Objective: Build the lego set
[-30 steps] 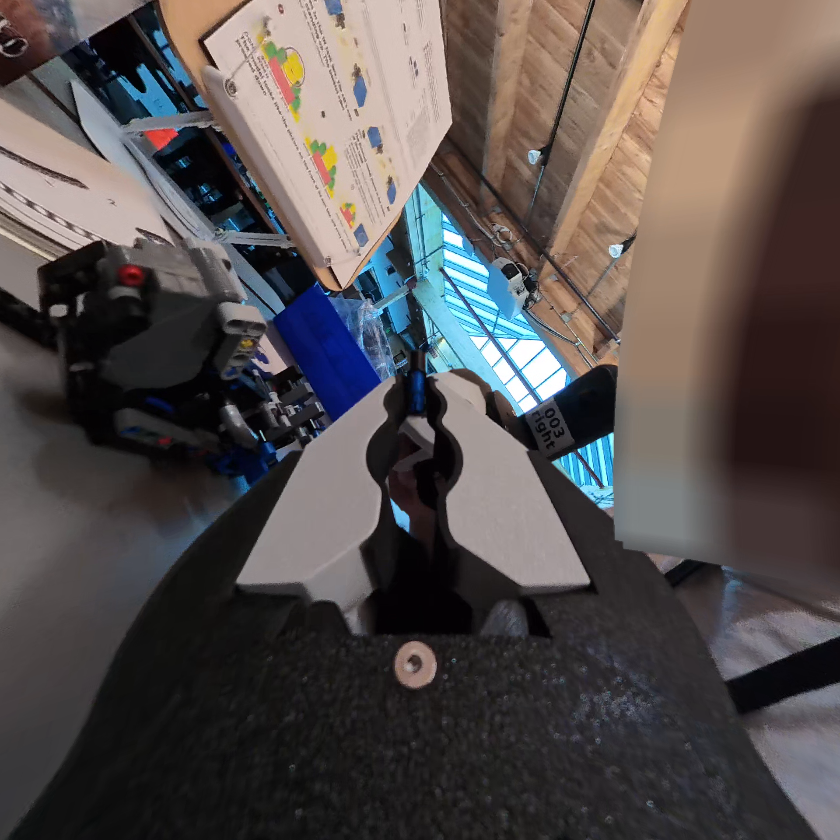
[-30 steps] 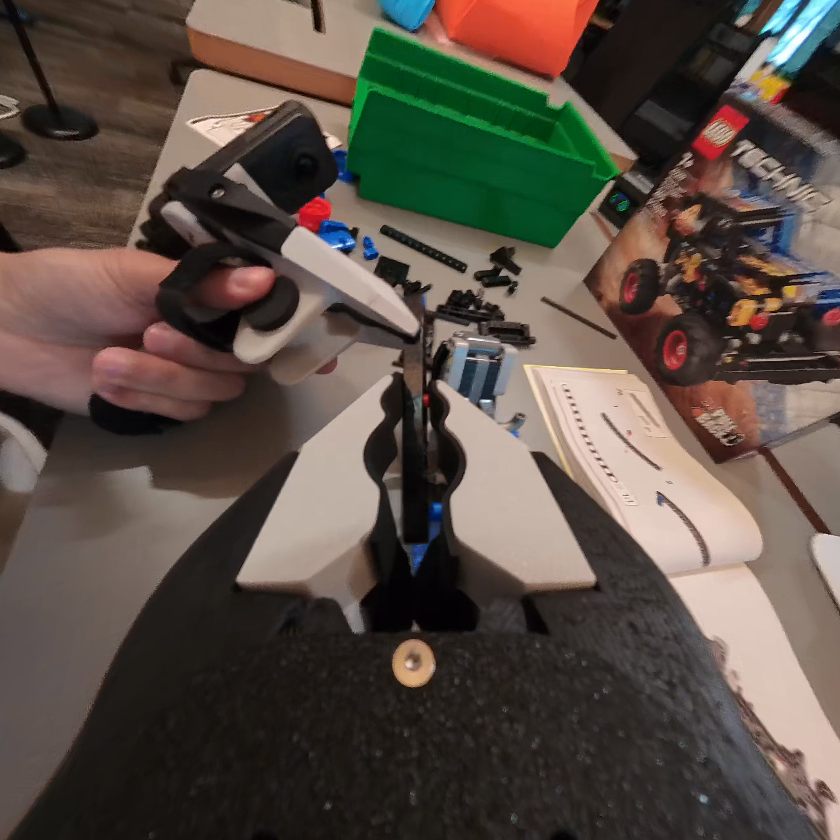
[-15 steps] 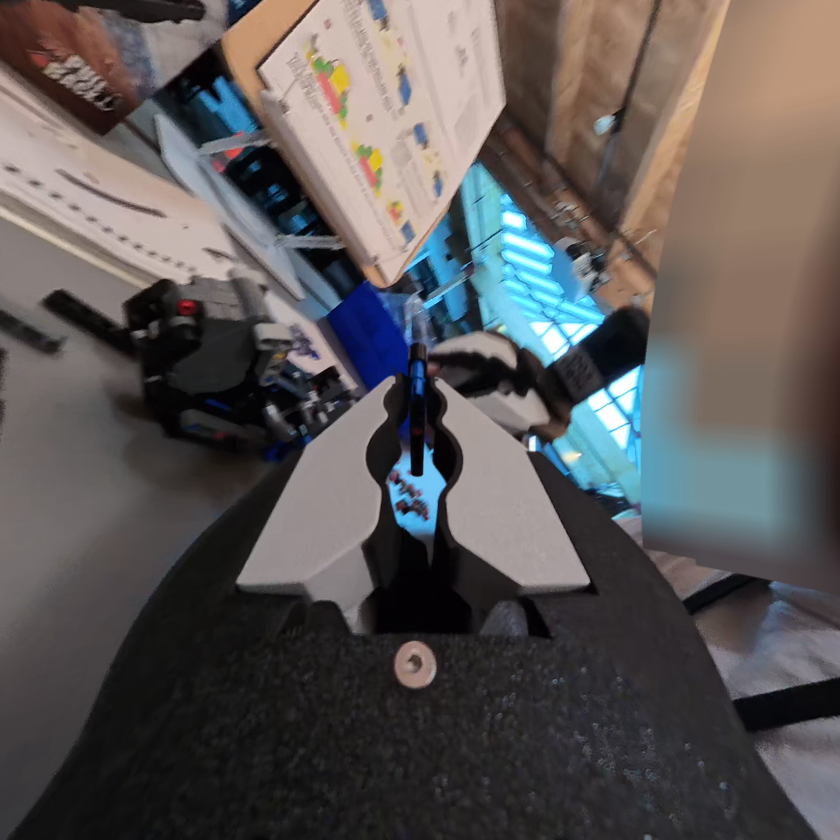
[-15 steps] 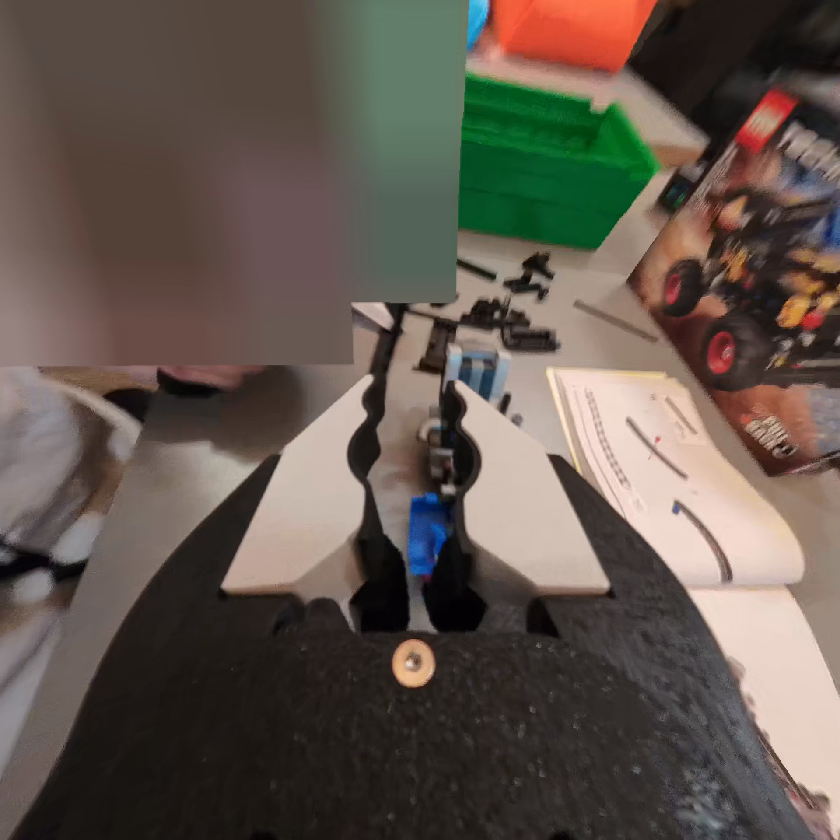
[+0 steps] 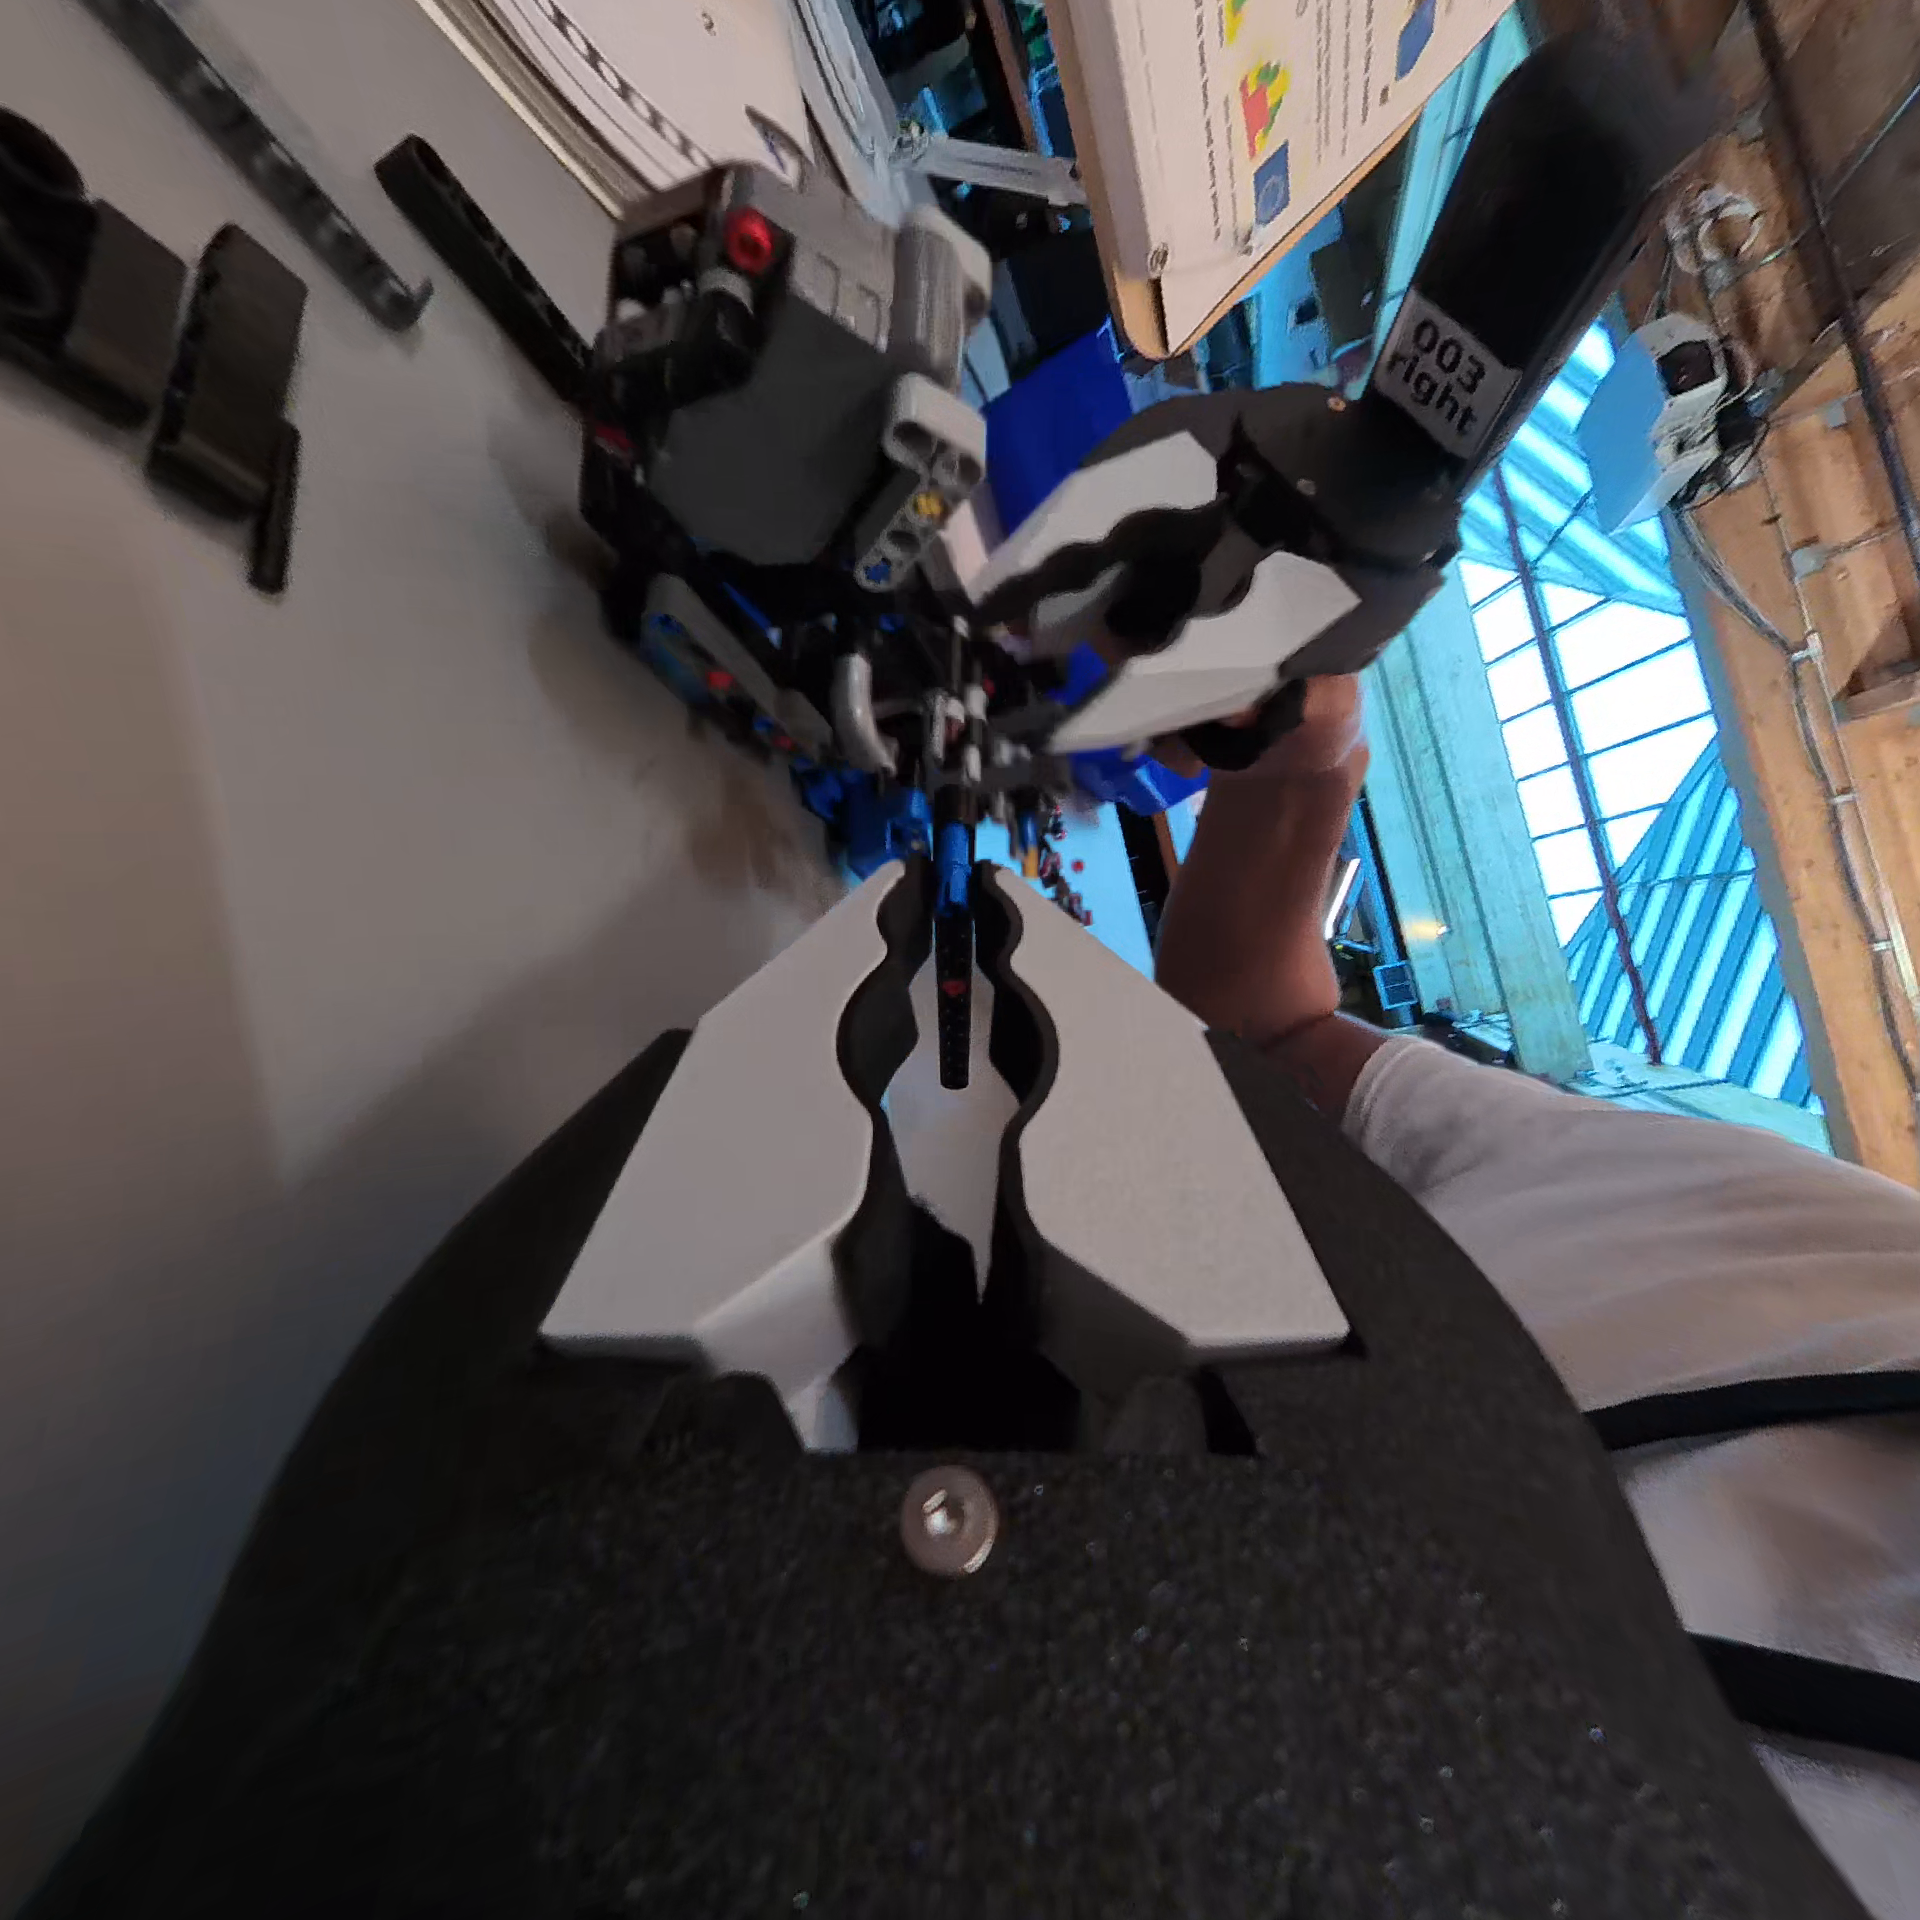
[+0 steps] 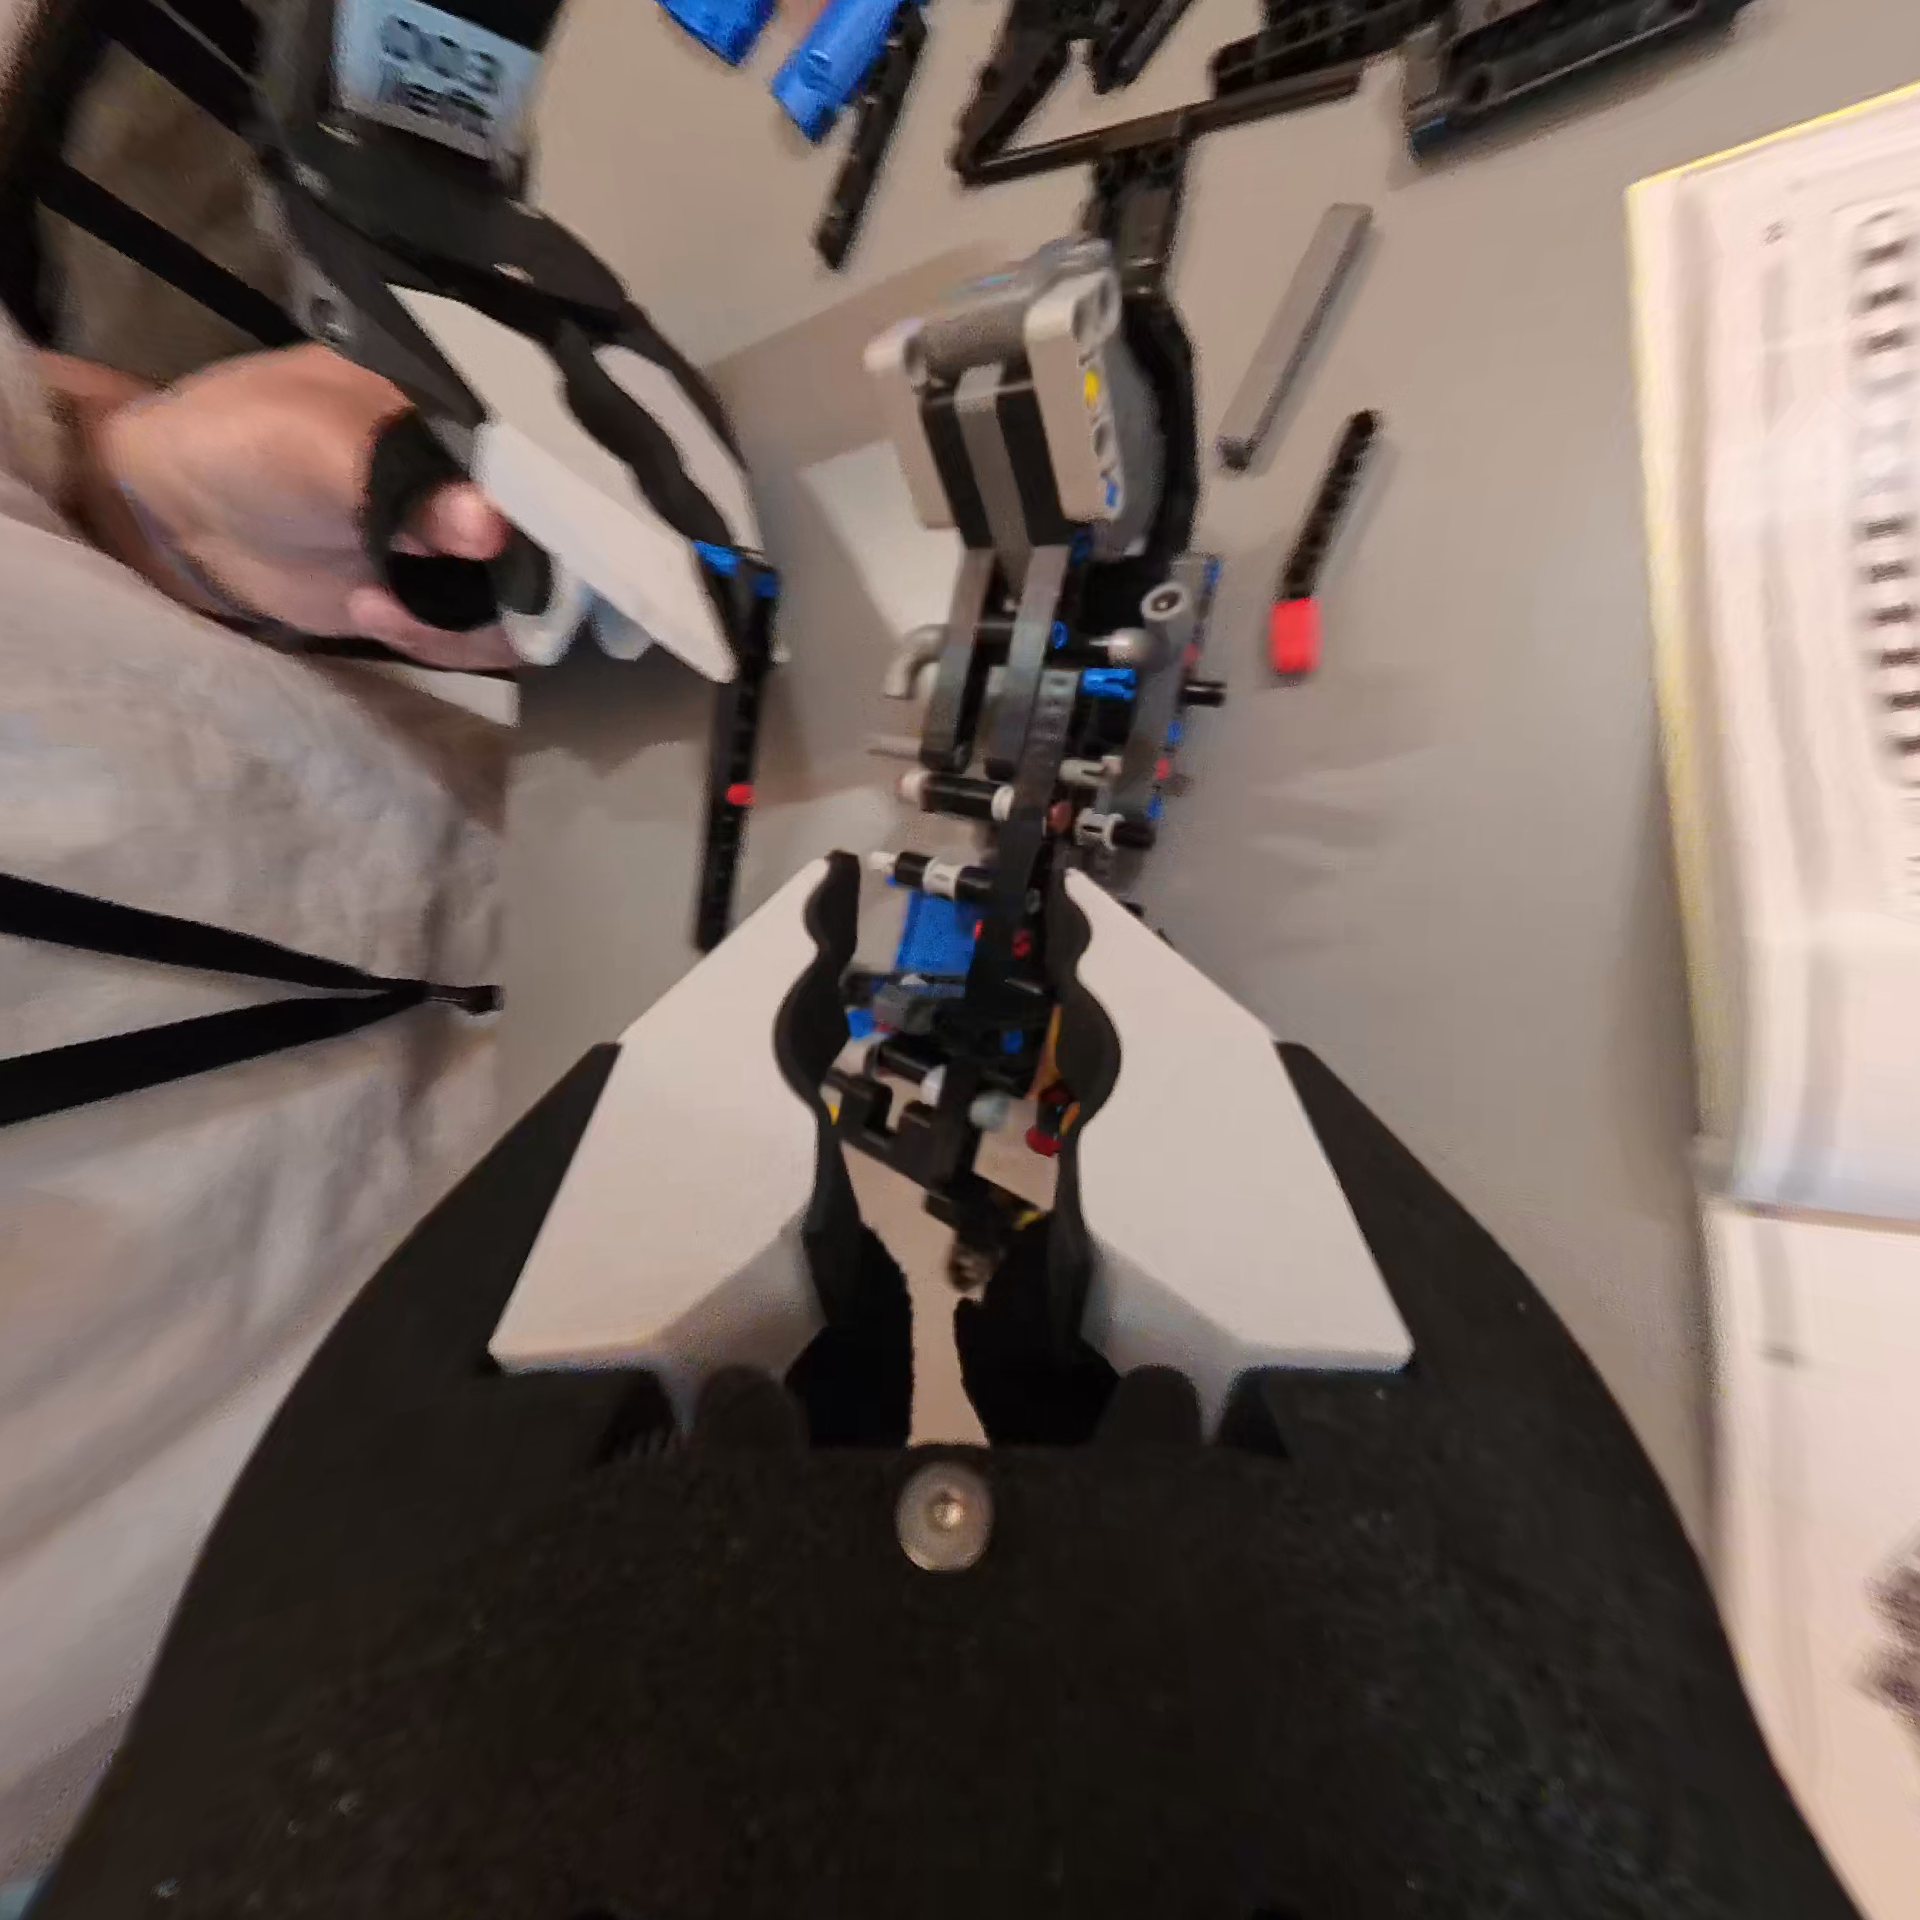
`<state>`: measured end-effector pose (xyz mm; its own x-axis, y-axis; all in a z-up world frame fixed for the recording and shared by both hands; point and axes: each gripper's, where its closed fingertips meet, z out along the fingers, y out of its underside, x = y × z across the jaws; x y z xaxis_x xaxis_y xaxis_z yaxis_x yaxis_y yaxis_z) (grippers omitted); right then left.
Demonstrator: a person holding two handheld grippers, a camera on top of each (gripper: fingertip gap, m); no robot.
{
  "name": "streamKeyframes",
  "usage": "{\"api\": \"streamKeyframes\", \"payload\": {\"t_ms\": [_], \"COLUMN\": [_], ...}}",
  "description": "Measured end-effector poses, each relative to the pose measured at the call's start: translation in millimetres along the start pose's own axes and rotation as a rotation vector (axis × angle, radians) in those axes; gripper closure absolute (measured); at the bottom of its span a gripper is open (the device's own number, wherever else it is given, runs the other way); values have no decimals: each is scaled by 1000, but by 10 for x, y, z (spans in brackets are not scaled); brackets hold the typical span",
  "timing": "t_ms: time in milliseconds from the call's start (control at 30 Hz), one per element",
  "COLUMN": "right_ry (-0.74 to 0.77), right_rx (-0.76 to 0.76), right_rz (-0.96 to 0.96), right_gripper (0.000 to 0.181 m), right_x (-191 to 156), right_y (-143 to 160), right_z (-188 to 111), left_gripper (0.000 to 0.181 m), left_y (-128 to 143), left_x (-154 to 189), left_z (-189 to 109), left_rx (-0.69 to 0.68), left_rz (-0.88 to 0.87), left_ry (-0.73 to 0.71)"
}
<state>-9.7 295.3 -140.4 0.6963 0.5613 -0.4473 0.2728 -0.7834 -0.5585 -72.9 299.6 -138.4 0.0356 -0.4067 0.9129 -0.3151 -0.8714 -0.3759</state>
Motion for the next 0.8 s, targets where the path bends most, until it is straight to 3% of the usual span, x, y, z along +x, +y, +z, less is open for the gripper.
{"api": "streamKeyframes", "payload": {"t_ms": [33,133,233,300,433,800], "right_ry": [-62,-158,-132,-261,-346,-589], "right_rx": [14,23,61,102,140,225], "right_rz": [36,101,156,249,397,621], "right_gripper": [146,151,150,142,150,149], "right_x": [-117,-273,-108,-173,-118,-185], "right_y": [-1,8,-27,-109,-119,-121], "right_z": [19,45,52,64,114,291], "left_gripper": [176,176,176,176,176,176], "left_y": [-8,-6,-6,-2,-35,-38], "left_x": [-20,-42,-51,-54,-17,-18], "left_z": [-29,-105,-155,-173,-199,-64], "left_rx": [-2,-34,-58,-77,-127,-225], "left_rz": [11,11,-2,7,-16,-92], "left_ry": [-12,-2,16,18,71,144]}}
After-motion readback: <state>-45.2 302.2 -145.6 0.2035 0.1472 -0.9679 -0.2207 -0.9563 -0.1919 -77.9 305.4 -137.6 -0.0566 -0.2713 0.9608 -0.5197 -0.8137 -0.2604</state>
